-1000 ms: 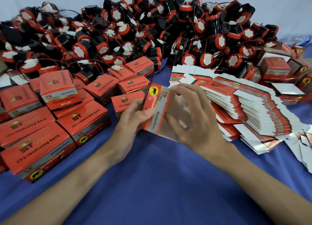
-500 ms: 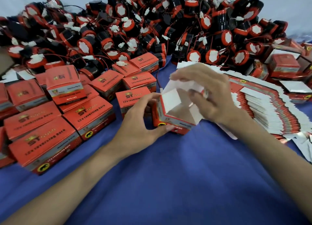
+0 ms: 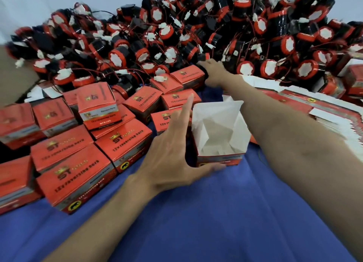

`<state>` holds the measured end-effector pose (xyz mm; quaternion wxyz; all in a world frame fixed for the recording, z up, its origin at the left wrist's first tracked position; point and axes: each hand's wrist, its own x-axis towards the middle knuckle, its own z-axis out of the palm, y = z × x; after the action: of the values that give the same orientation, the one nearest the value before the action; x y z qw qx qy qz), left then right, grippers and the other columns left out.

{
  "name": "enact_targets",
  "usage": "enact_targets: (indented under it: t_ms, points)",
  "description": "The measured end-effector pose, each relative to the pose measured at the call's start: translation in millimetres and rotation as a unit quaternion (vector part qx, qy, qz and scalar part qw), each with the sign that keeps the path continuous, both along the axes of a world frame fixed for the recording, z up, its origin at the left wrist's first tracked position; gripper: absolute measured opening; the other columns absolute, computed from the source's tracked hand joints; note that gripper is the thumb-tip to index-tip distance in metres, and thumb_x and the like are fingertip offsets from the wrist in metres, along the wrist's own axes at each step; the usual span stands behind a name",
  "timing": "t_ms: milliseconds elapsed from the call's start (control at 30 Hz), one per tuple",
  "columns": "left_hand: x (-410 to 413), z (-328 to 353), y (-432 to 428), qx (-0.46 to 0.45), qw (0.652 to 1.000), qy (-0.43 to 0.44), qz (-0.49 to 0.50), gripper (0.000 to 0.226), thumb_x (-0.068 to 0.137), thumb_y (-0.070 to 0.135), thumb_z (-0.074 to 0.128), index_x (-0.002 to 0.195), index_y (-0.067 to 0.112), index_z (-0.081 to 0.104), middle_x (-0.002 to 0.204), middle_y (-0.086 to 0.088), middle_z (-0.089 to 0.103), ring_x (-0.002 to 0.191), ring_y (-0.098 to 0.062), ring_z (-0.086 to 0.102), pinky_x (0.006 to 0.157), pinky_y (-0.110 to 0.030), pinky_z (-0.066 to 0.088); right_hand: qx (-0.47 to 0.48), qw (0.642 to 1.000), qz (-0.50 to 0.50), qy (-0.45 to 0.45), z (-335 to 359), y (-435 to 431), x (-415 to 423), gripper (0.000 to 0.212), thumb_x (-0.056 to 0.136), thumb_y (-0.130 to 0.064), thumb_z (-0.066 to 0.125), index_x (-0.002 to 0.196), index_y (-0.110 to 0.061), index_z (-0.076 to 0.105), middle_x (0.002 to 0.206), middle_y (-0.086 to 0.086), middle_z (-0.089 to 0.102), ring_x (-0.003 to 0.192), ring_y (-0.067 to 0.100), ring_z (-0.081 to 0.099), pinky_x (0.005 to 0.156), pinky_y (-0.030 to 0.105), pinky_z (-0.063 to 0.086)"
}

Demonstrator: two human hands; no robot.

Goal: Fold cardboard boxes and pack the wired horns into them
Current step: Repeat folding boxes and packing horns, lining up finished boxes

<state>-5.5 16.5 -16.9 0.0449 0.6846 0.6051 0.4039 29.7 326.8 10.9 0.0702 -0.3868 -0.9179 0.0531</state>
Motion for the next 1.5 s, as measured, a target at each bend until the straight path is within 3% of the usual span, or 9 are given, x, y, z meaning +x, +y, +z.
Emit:
enact_targets:
  t_ms: [67, 233, 367, 500, 633, 800, 1067, 1333, 1500]
  points:
    - [-1, 0, 3, 0.035, 0.999, 0.021, 0.009, 0.106, 0.073, 0.070, 0.063, 0.151, 0.037, -0.001, 0.131, 0.015, 0.030, 0.114, 0.022, 0.029, 0.079, -0.003, 0.041, 0.026, 0.999, -0.006, 0.027, -1, 2, 3, 0.064, 0.080, -0.005, 0.060, 0.139, -0.011, 0.037, 0.136, 0.019, 0.035, 0.126, 0.037, 0.031, 0.103, 0.042, 0.033]
    - [0, -2, 5, 0.076, 0.993, 0.080, 0.029, 0.071, 0.084, 0.051, 0.058, 0.145, 0.027, 0.032, 0.128, -0.004, 0.041, 0.113, -0.011, 0.046, 0.063, -0.036, 0.058, -0.013, 0.997, 0.008, 0.081, 9, -11, 30, 0.051, 0.075, 0.000, 0.066, 0.116, -0.005, 0.037, 0.101, 0.017, 0.052, 0.097, 0.039, 0.054, 0.070, 0.039, 0.041]
    - [2, -2, 5, 0.093, 0.990, 0.086, 0.053, 0.043, 0.087, 0.035, 0.054, 0.124, 0.014, 0.061, 0.119, -0.011, 0.050, 0.104, -0.021, 0.055, 0.062, -0.041, 0.057, 0.058, 0.989, 0.027, 0.137, 29, -42, 70, 0.060, 0.072, -0.013, 0.076, 0.123, -0.007, 0.047, 0.113, 0.019, 0.051, 0.105, 0.034, 0.051, 0.079, 0.030, 0.039]
    - [5, 0, 6, 0.076, 0.987, 0.101, 0.096, 0.043, 0.086, 0.035, 0.051, 0.121, 0.014, 0.063, 0.117, -0.011, 0.051, 0.101, -0.024, 0.058, 0.056, -0.041, 0.056, 0.185, 0.947, 0.074, 0.252, 48, -104, 125, 0.057, 0.075, -0.016, 0.073, 0.128, -0.006, 0.054, 0.118, 0.024, 0.046, 0.109, 0.034, 0.047, 0.090, 0.026, 0.036]
    - [10, 1, 7, 0.066, 0.983, 0.117, 0.122, 0.044, 0.086, 0.036, 0.048, 0.123, 0.017, 0.063, 0.115, -0.011, 0.051, 0.099, -0.025, 0.057, 0.053, -0.040, 0.055, 0.272, 0.922, 0.185, 0.206, 53, -168, 178, 0.058, 0.079, -0.008, 0.065, 0.134, -0.008, 0.045, 0.119, 0.024, 0.039, 0.109, 0.030, 0.044, 0.094, 0.029, 0.041]
    - [11, 1, 10, 0.051, 0.978, 0.147, 0.136, 0.050, 0.087, 0.043, 0.043, 0.128, 0.021, 0.062, 0.114, -0.013, 0.053, 0.096, -0.030, 0.057, 0.050, -0.038, 0.052, 0.161, 0.921, 0.303, 0.185, 25, -230, 189, 0.063, 0.084, -0.039, 0.068, 0.133, -0.010, 0.041, 0.128, 0.009, 0.051, 0.114, 0.021, 0.050, 0.103, 0.022, 0.036]
    - [5, -5, 14, 0.059, 0.977, 0.156, 0.136, 0.058, 0.090, 0.050, 0.039, 0.142, 0.025, 0.048, 0.122, -0.011, 0.048, 0.106, -0.020, 0.045, 0.058, -0.030, 0.047, -0.004, 0.915, 0.385, 0.123, -10, -270, 165, 0.055, 0.093, -0.035, 0.062, 0.143, -0.020, 0.044, 0.130, 0.009, 0.049, 0.114, 0.023, 0.047, 0.093, 0.029, 0.044]
    - [8, 0, 5, 0.323, 0.944, -0.037, 0.065, 0.039, 0.099, 0.035, 0.033, 0.118, 0.006, 0.052, 0.130, 0.004, 0.032, 0.106, -0.026, 0.044, 0.079, -0.043, 0.046, -0.028, 0.952, 0.225, 0.205, -14, -267, 166, 0.066, 0.074, -0.051, 0.076, 0.128, -0.024, 0.049, 0.120, -0.011, 0.052, 0.098, 0.007, 0.057, 0.076, 0.025, 0.049]
    - [40, 1, -13, 0.185, 0.980, -0.017, -0.068, 0.063, 0.091, 0.069, 0.037, 0.121, 0.014, 0.046, 0.116, 0.009, 0.033, 0.110, -0.006, 0.041, 0.091, -0.019, 0.038, -0.242, 0.869, 0.043, 0.429, -4, -264, 161, 0.054, 0.056, -0.054, 0.077, 0.099, -0.033, 0.052, 0.096, -0.018, 0.060, 0.089, 0.008, 0.065, 0.071, 0.023, 0.053]
